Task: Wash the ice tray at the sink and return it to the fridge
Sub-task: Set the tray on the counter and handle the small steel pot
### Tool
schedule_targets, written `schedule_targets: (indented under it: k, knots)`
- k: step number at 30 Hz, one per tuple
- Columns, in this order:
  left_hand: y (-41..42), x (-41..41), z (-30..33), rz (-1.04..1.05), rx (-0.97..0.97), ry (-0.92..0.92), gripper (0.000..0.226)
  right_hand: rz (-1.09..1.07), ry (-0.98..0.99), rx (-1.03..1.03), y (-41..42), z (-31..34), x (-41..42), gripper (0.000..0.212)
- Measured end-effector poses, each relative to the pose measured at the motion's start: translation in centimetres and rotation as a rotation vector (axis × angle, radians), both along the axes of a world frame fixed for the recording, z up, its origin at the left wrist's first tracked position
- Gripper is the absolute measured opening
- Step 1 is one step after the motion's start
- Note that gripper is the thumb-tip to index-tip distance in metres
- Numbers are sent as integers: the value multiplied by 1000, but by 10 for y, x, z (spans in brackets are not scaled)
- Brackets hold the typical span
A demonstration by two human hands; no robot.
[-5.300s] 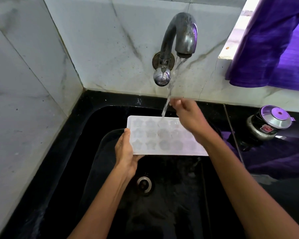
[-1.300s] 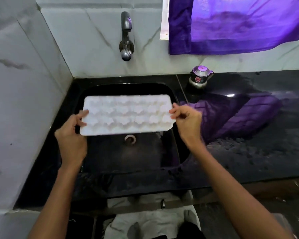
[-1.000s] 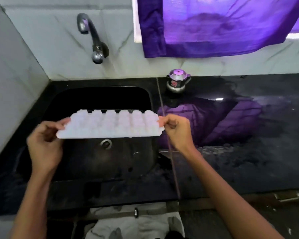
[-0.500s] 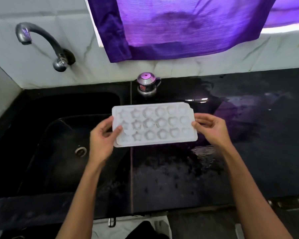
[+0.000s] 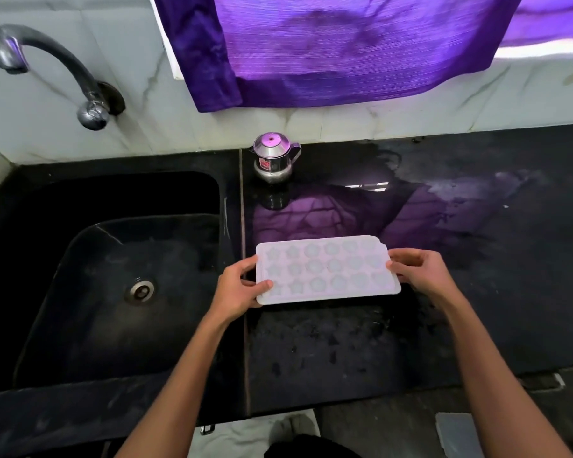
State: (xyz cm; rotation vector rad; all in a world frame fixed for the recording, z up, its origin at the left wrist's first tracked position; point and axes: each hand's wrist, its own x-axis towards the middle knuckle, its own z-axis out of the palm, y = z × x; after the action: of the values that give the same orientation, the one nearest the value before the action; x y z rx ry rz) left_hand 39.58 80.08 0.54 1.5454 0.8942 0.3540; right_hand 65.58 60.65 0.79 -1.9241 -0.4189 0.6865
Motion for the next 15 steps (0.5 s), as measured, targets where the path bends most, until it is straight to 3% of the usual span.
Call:
schedule_targets:
  k: [15]
  knots:
    - [4,9,1,26,125,141,65,15,14,3,10,-4,7,29]
